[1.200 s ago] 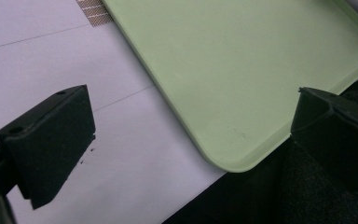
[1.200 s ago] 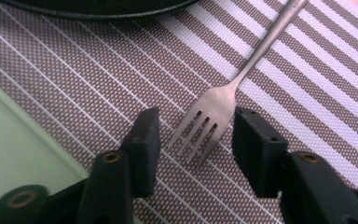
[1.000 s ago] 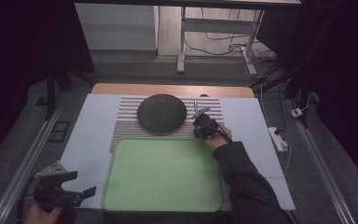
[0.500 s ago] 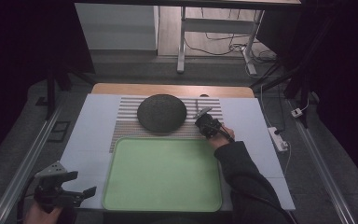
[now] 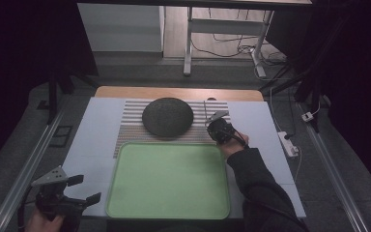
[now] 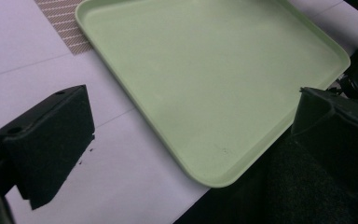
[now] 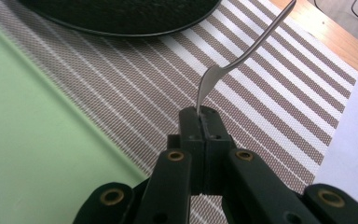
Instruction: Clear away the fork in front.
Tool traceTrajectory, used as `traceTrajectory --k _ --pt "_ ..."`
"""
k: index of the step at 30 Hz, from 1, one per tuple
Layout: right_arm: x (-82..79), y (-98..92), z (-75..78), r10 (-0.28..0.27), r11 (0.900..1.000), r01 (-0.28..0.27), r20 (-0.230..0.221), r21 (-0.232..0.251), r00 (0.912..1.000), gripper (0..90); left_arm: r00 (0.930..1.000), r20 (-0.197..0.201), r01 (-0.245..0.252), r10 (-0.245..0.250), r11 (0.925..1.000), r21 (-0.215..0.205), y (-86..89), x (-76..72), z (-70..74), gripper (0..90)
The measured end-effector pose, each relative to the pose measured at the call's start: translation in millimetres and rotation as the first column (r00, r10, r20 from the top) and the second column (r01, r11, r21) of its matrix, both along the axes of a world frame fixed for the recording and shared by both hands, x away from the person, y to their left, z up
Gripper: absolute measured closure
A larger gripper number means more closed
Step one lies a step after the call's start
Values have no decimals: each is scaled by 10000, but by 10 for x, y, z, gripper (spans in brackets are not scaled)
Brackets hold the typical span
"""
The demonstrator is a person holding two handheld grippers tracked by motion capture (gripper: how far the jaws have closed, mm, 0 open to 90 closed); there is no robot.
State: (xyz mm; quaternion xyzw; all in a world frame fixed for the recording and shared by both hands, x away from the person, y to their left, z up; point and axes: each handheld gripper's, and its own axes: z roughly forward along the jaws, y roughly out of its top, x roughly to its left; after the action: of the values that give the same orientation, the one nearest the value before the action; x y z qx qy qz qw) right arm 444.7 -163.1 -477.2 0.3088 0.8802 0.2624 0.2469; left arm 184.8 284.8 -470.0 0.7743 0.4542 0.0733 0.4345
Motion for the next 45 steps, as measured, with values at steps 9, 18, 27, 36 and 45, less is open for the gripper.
traceTrajectory --k 9,18,27,36,45 --pt "-349 -83 209 867 9928 -856 -101 837 9962 900 9962 101 862 -863 9962 149 -137 76 36 0" --pt "-656 -235 303 1441 9775 -1354 -429 1619 9886 900 9854 472 1604 -1637 9848 665 -314 185 53 0" --pt "-909 -361 321 1916 9625 -1726 -737 2091 9787 900 9714 256 2360 -2361 9717 50 -417 371 37 0" --pt "-1192 -411 316 2665 9420 -2346 -1101 2402 9575 900 9665 195 2562 -2560 9666 -58 -478 576 64 0" --pt "-1382 -382 306 3299 9193 -2829 -1438 2737 9330 900 9375 -16 3475 -3480 9357 612 -727 818 130 0"
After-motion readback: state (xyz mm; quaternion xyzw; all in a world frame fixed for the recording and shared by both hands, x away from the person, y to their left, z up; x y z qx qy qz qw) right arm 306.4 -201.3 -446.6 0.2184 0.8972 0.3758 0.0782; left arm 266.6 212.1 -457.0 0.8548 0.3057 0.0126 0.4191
